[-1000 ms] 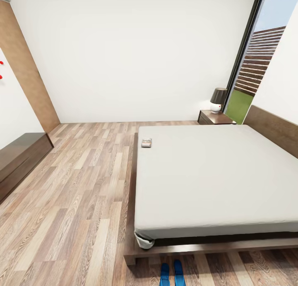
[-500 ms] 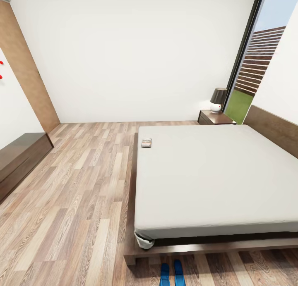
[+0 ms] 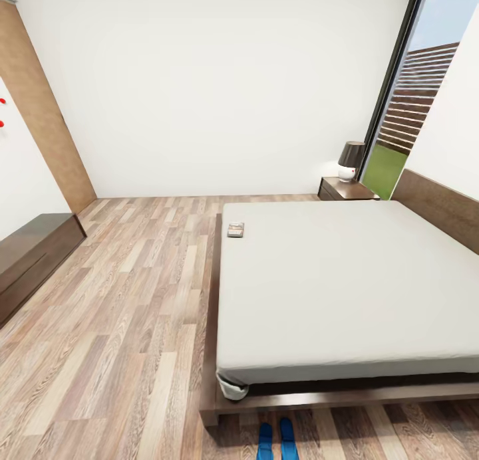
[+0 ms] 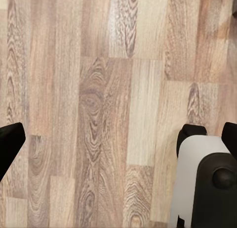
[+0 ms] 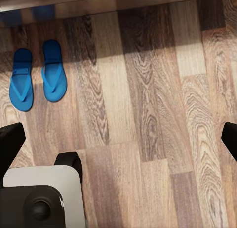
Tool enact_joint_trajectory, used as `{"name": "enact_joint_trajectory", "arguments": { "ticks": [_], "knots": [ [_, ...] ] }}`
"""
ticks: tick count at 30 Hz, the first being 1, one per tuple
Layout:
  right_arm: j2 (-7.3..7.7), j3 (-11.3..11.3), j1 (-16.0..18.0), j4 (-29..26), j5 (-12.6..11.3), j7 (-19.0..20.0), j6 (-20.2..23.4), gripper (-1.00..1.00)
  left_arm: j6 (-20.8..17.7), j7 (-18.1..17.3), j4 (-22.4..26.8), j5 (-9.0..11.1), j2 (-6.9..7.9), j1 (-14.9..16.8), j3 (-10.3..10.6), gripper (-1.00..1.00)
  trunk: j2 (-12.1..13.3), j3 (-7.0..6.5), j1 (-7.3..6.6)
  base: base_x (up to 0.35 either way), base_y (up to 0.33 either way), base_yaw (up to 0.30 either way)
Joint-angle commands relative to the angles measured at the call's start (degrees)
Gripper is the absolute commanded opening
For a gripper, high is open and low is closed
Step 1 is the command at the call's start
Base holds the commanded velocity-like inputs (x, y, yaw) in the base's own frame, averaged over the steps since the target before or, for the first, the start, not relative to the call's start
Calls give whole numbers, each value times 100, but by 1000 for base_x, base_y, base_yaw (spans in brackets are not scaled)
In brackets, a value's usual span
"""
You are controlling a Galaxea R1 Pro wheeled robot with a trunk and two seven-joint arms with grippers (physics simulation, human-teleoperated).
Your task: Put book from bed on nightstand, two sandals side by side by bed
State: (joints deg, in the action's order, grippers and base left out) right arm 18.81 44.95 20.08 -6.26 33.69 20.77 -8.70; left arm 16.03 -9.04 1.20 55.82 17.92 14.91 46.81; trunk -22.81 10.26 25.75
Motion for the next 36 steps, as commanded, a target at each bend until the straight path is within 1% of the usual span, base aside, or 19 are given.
{"name": "enact_joint_trajectory", "arguments": {
  "ticks": [1, 11, 18, 32, 36],
  "knots": [
    [1, 49, 5, 2, 50, 21, -18, 100, 9, -29, -3, 61, -4, 4, 39, 100, -11, 11, 3, -43, 70, 0],
    [-30, 49, -2, 2, 50, -13, -18, 100, 19, -28, -1, 61, -45, 4, 46, 100, -11, 11, 3, -64, 79, 0],
    [-69, 49, -4, 2, 50, -26, -18, 100, 22, -28, 3, 61, -50, 4, 47, 100, -11, 11, 3, -21, 18, 0],
    [-85, 49, -4, 2, 50, -34, -18, 100, 27, -28, 3, 61, -55, 4, 47, 100, -11, 14, 3, -72, 40, 9],
    [-139, 49, -4, -1, 50, -37, -20, 100, 30, -28, 3, 61, -56, 4, 47, 100, -11, 25, 3, -16, 9, 117]
  ]
}}
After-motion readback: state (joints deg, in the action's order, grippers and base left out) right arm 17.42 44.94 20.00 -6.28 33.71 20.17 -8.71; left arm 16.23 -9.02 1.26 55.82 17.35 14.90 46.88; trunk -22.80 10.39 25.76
